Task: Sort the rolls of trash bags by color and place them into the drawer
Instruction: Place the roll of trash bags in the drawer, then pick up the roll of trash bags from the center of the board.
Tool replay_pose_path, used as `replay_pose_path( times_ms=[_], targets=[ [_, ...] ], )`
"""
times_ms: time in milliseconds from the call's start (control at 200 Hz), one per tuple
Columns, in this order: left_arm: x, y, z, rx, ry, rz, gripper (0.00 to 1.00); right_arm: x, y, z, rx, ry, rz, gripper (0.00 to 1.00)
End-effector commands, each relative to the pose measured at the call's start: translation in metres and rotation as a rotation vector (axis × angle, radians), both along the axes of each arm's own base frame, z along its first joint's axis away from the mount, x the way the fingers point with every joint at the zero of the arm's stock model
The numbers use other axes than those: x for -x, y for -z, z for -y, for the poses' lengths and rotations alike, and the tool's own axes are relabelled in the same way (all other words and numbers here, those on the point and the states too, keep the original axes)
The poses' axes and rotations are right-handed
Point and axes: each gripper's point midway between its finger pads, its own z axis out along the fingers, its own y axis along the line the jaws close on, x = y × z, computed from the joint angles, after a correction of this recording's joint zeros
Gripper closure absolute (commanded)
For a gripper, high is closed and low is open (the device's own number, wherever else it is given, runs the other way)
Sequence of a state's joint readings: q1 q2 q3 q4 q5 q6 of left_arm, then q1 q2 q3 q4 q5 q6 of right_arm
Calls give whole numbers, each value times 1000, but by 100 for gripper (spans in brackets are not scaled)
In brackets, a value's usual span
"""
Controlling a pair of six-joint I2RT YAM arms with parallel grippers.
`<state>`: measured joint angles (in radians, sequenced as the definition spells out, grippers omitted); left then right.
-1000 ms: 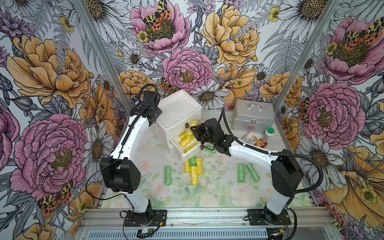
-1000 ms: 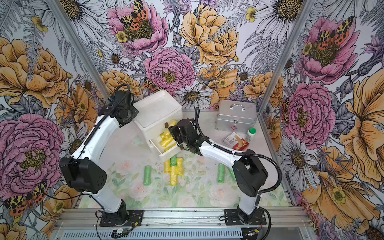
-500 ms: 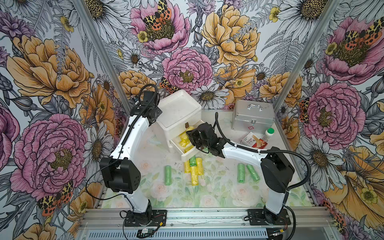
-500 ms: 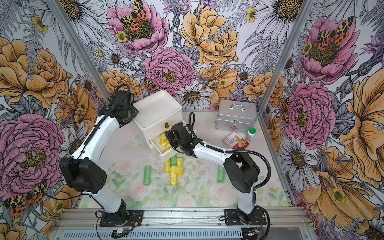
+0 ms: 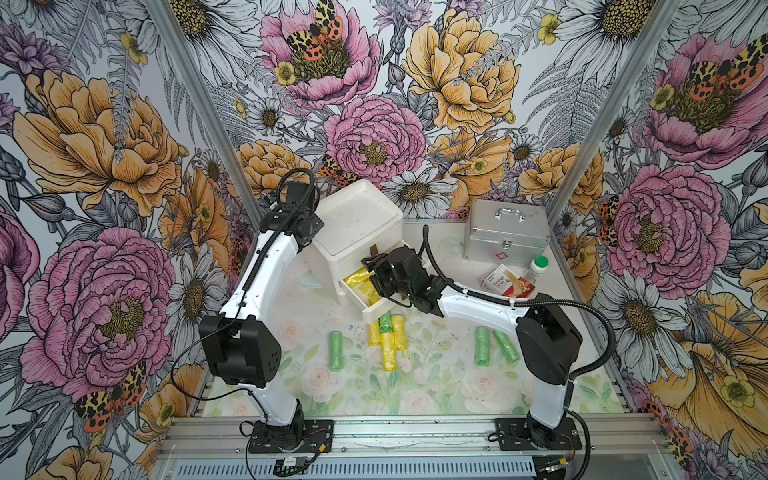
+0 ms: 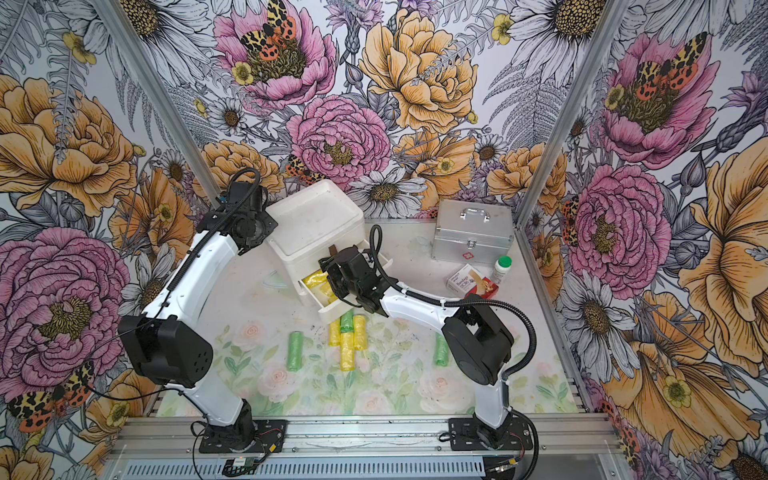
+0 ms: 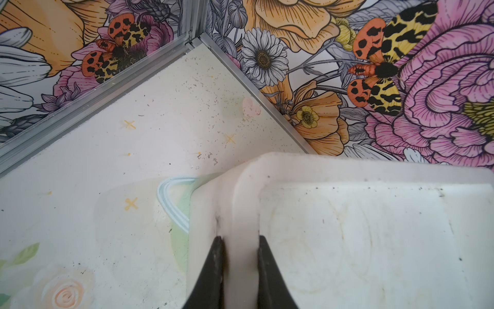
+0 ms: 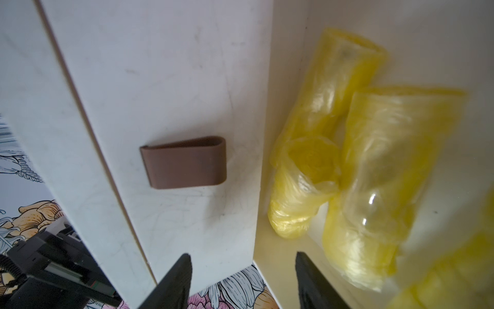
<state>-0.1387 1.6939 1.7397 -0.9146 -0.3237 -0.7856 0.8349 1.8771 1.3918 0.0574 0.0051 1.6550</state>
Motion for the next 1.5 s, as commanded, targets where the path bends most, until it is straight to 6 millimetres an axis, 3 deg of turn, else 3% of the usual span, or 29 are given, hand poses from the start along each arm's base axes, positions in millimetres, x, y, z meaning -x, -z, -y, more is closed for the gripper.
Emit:
replay_pose_path(
  times_ms=[0,115,220,425,570,676,921,1166,1496],
  targets=[
    [58,63,25,153,41,-322,100,5,-54,9,7,-35,149,35],
    [57,64,24,151,40,-322,100,18,-69,30,144,-104,253,34],
    [57,63,23,146,37,-320,100,37,-58,61,332,-154,315,32],
    [55,63,23,147,31,-318,100,87,26,131,641,-233,246,31],
    [53,64,26,147,32,-318,100,121,92,147,709,-344,134,31],
    [52,64,26,148,32,-320,100,138,113,141,785,-423,144,31],
    [52,60,24,144,27,-307,100,160,121,95,878,-544,234,32],
    [51,57,25,149,34,-301,100,161,128,58,898,-591,258,32],
    [52,56,22,148,33,-299,100,160,153,41,935,-656,219,37]
  ],
)
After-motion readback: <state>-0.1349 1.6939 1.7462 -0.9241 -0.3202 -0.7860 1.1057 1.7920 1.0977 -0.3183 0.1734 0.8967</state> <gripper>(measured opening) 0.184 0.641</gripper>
